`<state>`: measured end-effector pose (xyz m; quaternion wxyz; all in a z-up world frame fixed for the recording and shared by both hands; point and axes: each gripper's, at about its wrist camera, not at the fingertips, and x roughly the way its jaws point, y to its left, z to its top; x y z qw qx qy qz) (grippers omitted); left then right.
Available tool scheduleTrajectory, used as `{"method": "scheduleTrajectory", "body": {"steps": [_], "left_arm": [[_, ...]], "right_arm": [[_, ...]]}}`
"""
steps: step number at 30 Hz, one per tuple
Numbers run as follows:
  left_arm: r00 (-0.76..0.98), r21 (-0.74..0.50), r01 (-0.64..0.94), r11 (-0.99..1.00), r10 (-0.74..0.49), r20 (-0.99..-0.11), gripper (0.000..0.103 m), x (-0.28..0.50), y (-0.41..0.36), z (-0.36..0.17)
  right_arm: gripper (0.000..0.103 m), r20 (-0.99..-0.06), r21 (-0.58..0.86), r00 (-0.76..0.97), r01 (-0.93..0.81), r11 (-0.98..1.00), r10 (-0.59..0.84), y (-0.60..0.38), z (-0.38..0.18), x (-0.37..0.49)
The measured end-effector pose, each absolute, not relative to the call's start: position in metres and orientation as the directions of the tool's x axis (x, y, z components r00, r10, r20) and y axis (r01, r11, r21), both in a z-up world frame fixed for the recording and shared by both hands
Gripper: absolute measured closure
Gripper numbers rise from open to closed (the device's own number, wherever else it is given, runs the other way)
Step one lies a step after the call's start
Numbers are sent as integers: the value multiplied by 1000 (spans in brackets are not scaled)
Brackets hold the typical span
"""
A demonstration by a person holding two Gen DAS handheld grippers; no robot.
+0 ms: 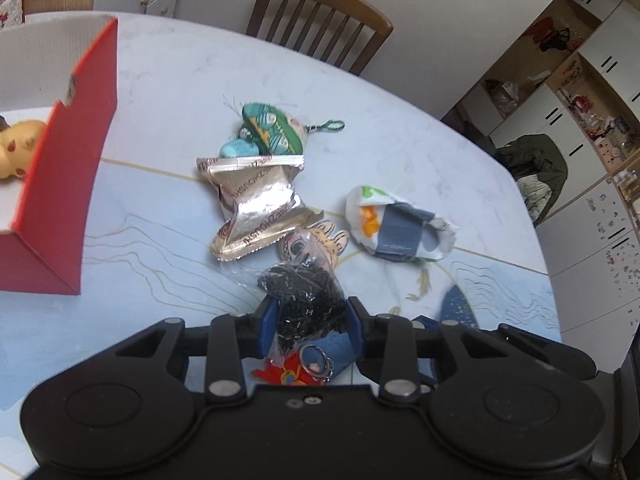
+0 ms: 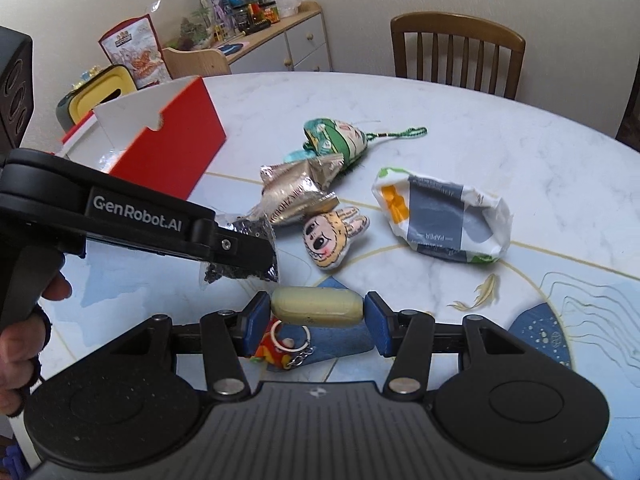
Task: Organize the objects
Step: 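Grasp the black bead bag with the left tool while the right tool grasps the soap bar, then carry the bead bag and soap bar over the red box with both tools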
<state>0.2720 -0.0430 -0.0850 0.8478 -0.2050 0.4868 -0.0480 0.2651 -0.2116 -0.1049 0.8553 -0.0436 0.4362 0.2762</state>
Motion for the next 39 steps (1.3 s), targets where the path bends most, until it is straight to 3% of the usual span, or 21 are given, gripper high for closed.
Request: {"method": "scheduleTrajectory", "body": {"steps": [17,39], "left_arm": [[545,-386,-70,920,-289,-787,69,245,2,-29],[586,-362,-139,922,-218,-780,69,231,153,7]], "right_arm": [[52,-734,161,486,-554,817,474,-173,-35,240],[52,-698,115,516,-603,789,496,-63,13,241]]}}
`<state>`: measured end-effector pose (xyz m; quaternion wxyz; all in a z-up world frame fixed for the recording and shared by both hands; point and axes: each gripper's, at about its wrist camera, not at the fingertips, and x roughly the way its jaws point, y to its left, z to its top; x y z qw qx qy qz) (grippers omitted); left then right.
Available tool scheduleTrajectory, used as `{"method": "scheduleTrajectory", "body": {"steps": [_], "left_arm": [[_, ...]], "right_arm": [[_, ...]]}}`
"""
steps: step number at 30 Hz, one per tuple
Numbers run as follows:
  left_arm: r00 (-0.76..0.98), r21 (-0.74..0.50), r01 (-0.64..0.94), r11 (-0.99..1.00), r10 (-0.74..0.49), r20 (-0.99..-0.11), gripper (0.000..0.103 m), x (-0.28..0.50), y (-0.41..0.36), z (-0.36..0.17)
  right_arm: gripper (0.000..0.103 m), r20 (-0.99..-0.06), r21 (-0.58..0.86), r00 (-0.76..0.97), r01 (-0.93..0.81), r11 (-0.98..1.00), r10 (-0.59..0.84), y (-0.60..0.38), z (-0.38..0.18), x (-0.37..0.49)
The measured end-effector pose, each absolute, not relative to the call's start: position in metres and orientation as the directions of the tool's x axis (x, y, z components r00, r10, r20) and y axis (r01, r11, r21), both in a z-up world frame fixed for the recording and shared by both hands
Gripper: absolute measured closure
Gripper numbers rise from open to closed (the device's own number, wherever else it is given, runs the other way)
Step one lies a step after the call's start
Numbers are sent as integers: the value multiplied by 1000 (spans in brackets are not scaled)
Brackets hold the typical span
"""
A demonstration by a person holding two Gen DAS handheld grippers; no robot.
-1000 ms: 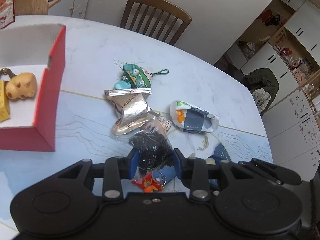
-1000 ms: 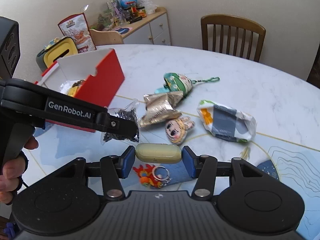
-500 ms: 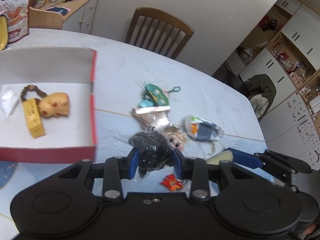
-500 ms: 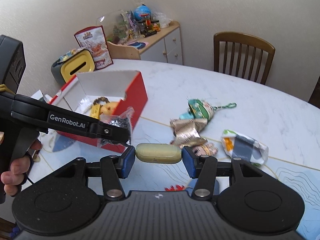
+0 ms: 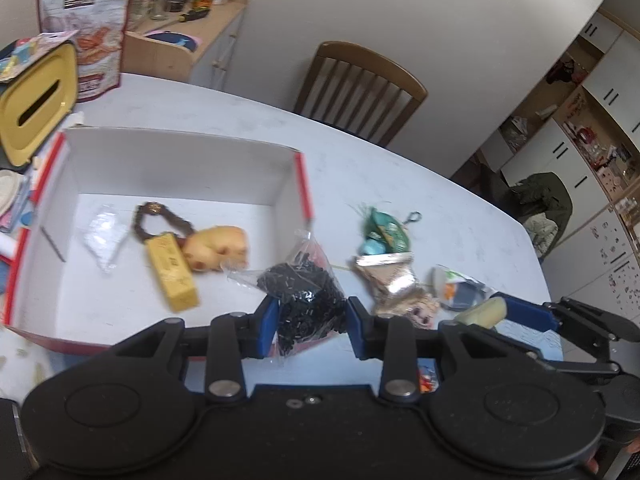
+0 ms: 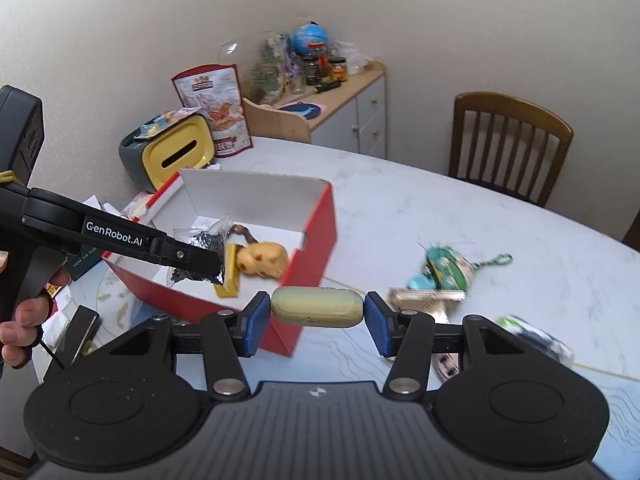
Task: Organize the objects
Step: 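Carry the bead bag and soap bar over the red box with both tools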
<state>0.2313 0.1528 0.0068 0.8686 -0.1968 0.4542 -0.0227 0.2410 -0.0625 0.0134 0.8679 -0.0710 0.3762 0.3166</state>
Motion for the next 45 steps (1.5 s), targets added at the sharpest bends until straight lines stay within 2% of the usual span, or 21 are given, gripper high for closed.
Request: {"method": "scheduleTrajectory", "body": {"steps": [10,18,33,45], "left_arm": [[592,-320,-204,925,-143,-793,69,233,224,2],[567,-283,-247,927,-98,-818,68,246,264,-13],[437,-182,-198,963,-79,-896,68,283,270,-72],[355,-121,-157,980,-58,-933,71,303,263,-100]], "right_arm": [[52,-685,94,517,-636,766,514,1,14,254],[52,-724,74,479,-661,746,497,54,-10,271],[52,-846,-42,409,-692,720,343,121,-85,299],[52,-905,-57,322,-739,671,279,143,-118,307]]}}
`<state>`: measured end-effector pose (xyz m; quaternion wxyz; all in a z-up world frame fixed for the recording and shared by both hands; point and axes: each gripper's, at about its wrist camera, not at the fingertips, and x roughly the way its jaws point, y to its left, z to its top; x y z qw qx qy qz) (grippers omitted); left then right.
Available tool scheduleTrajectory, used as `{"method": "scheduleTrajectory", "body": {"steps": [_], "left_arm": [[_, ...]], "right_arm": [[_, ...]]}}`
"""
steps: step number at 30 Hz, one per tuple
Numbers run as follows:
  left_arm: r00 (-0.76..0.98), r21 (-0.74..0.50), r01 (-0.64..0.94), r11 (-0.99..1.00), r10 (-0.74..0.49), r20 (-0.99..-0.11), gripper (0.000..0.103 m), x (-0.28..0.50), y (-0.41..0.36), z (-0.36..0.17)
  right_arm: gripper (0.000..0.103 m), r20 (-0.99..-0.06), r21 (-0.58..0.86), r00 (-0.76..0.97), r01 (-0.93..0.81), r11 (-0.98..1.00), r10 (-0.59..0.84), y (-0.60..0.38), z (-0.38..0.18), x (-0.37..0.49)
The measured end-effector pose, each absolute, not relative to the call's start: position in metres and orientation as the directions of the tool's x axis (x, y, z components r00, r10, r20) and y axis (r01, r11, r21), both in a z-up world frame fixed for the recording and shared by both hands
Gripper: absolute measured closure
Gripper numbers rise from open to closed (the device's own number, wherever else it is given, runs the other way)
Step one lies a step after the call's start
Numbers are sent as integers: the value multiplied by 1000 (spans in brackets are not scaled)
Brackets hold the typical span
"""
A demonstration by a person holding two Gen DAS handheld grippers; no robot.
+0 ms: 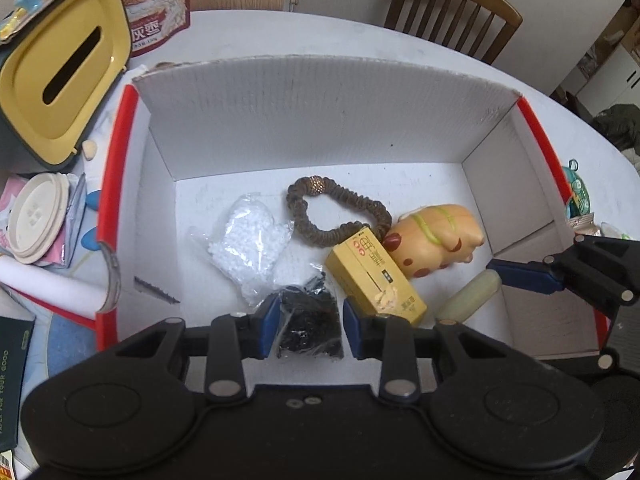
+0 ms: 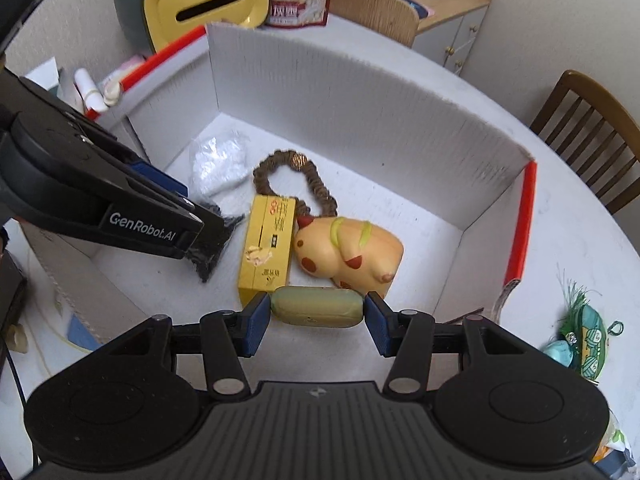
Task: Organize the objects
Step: 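Lower both items into the red box and open both tools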
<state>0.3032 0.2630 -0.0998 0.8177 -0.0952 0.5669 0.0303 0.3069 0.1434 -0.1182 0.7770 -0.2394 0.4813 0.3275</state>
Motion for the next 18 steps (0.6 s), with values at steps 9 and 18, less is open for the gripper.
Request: {"method": "scheduleTrajectory", "body": {"steps": [9,18], "left_arm": [[323,-119,-153,981,-64,-944,70,305,260,-110],[327,-106,-146,984,-53,-944,63,303,255,-108]], "right_arm": [[51,-917,-39,300,-724,689,264,138,-129,313],[45,-897,13,299,-717,697,325,133,-117,312]]}}
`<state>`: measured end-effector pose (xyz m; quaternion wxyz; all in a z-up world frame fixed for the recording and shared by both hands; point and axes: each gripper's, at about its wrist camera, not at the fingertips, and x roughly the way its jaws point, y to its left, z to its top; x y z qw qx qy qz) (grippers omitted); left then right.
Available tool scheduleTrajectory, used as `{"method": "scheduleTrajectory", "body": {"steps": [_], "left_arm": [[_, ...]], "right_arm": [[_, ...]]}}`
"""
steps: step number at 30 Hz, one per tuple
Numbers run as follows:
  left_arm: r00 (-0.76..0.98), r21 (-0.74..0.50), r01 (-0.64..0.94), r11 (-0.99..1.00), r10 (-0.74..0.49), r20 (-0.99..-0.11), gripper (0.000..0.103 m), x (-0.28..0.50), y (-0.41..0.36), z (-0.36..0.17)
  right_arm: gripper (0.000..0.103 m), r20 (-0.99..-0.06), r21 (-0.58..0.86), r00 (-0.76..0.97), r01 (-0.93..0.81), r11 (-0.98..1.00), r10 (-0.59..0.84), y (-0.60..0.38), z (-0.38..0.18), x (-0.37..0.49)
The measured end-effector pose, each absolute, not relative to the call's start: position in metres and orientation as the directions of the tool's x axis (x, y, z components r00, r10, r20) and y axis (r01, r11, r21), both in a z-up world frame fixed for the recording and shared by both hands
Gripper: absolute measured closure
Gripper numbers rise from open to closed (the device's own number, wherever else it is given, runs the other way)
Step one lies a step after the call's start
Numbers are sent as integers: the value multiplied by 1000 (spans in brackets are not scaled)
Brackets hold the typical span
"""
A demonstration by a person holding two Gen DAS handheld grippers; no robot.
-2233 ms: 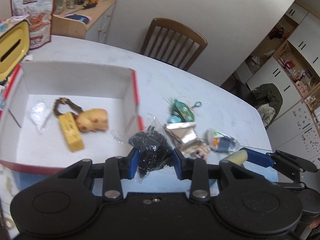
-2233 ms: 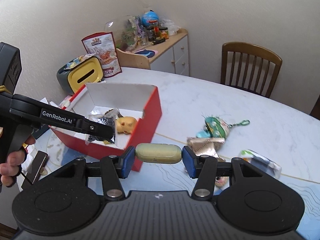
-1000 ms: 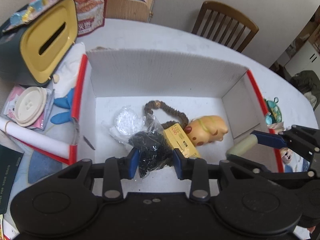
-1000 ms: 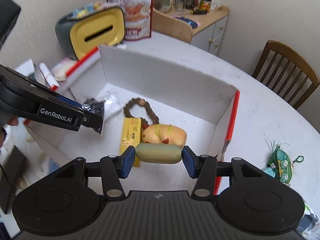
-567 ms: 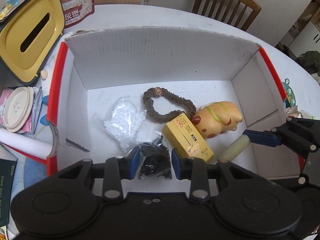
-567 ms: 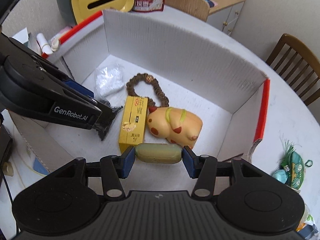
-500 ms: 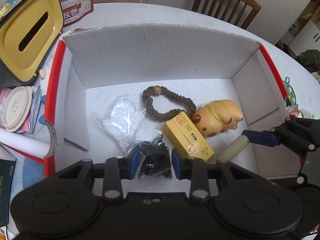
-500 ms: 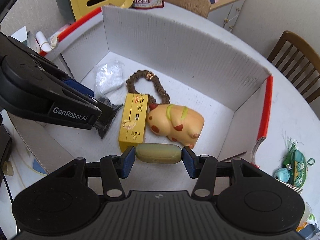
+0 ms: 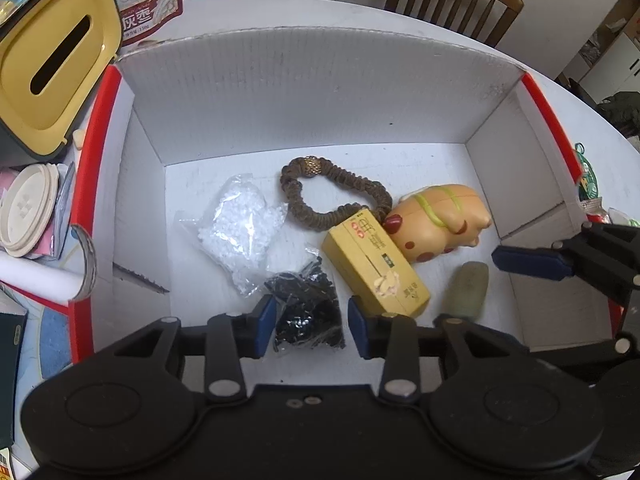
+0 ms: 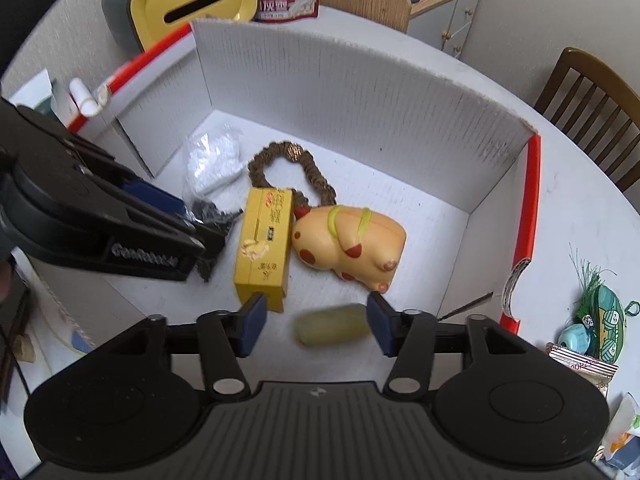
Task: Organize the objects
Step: 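Lower both items into the red box and open both tools, then withdraw both tools from the red box back toward the pile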
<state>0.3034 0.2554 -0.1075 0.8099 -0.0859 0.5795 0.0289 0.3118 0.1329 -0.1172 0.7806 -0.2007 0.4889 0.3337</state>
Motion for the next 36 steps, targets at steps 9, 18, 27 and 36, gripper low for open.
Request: {"method": "scheduleTrajectory", "body": {"steps": [9,18,27,36], "left_arm": [[364,-115,-158,981,-50,-930,49,295,253,-92],[429,-148,-150,978,-70,-900,43,273,245,-60],[506,-180,-131,975,-91,-858,39,251,226,-29],[583,-169,-88,982,-87,-808,26,231,190,0]], "right_arm": [[45,-868,37,325,-711,702,375,115,-90,303],[45,-821,88,361,-686,722,443,79,-55,290],[45,-761,132,411,-660,740,502,39,-21,274],[43,-703,178,456,-631,755,546,-8,4,259]]}}
